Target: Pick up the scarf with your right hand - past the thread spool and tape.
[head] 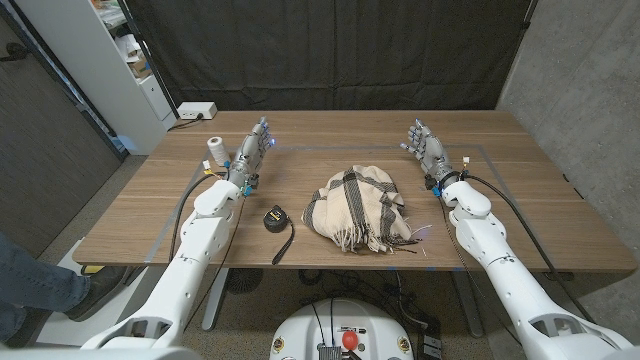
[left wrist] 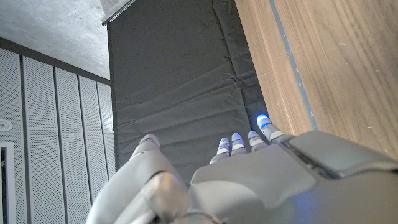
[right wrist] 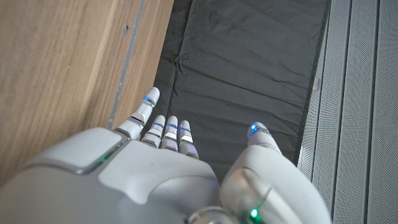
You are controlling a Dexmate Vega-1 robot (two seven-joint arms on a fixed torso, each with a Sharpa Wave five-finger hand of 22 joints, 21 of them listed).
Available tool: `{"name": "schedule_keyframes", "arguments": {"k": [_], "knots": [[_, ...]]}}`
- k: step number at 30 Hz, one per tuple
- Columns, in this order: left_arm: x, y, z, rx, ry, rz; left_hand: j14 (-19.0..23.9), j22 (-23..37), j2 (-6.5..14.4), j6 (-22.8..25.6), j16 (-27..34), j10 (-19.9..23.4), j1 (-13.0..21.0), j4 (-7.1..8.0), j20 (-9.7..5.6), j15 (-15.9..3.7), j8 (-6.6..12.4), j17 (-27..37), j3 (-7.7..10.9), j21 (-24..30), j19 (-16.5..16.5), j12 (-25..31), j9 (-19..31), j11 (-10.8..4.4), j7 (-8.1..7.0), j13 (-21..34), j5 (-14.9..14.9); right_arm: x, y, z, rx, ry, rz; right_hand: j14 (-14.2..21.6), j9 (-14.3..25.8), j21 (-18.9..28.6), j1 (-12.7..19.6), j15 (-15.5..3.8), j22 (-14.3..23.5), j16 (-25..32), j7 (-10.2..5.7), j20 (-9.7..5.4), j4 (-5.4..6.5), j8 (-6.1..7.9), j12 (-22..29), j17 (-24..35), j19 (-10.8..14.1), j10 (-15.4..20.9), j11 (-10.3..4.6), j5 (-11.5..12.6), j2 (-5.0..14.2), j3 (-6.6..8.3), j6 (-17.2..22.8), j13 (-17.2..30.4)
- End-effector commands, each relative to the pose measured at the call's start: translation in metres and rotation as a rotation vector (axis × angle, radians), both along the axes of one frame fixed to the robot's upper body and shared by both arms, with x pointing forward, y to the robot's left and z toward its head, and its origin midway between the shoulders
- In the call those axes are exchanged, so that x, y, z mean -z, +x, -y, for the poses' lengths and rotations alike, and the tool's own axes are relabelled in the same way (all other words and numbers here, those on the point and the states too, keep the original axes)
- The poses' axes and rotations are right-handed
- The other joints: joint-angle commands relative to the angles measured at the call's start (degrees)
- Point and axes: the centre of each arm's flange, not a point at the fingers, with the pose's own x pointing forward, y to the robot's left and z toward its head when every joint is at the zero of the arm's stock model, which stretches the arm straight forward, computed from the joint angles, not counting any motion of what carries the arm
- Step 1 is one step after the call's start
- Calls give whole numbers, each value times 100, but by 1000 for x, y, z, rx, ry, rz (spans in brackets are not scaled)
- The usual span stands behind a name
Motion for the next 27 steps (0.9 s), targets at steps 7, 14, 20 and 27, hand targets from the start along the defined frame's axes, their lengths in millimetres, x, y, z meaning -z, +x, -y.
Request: {"name": "schedule_keyframes", "arguments": {"k": [7, 14, 20, 27], "knots": [[4, -3, 1, 15, 54, -17, -332, 24, 41, -29, 37, -166, 70, -27, 9, 12, 38, 8, 60, -46, -1099, 7, 24, -9, -1, -12, 36, -1, -7, 9, 37, 2, 5, 24, -41, -72, 28, -10, 9, 13, -35, 9, -12, 54, -39, -24, -11, 102, 14, 44, 25, 17, 73, -31], [0, -6, 2, 7, 69, -10, -341, 25, 61, -65, 34, -176, 81, -36, 23, 11, 26, 7, 66, -74, -1102, -8, 24, -5, -13, -24, 35, -2, -7, 10, 24, 7, 19, 39, -62, -100, 33, -26, 10, 13, -62, 4, -17, 59, -57, -43, -2, 125, 3, 52, 40, 20, 86, -47], [-3, -7, 2, -1, 78, -11, -349, 27, 77, -62, 31, -171, 91, -44, 47, 8, 29, 5, 71, -98, -1111, -14, 24, -14, -15, -32, 33, -4, -9, 10, 12, 6, 41, 59, -80, -116, 49, -36, 10, 15, -95, -11, -26, 61, -78, -63, 41, 138, -9, 60, 62, 29, 92, -60], [-4, -6, 1, 11, 77, -19, -350, 29, 94, -69, 32, -174, 101, -52, 69, 7, 29, 4, 77, -120, -1112, -23, 24, -7, -19, -40, 30, -9, -13, 10, 0, -1, 72, 102, -105, -136, 64, -62, 10, 22, -130, -26, -41, 68, -102, -91, 108, 171, -26, 70, 73, 31, 113, -77]]}}
